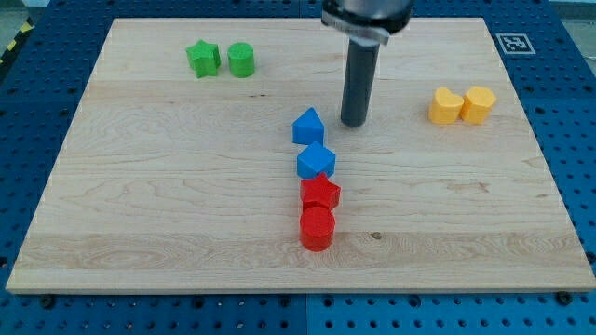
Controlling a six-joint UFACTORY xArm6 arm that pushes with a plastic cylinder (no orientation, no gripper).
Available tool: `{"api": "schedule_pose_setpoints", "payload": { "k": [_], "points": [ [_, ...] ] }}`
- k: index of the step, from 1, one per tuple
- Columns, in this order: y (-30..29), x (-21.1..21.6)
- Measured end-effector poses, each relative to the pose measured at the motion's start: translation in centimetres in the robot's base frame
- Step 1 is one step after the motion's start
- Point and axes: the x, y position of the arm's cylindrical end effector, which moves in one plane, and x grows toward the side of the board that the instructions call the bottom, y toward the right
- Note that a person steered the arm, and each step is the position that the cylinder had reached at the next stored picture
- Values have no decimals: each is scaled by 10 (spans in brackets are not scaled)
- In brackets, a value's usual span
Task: Move the red circle vertically below to the yellow heart
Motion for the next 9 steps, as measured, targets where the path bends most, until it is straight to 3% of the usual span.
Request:
{"api": "schedule_pose_setpoints", "payload": {
  "k": [2,3,6,8,9],
  "points": [
    [3,109],
    [3,119],
    [0,93],
    [-62,93],
    [-63,93]
  ]
}}
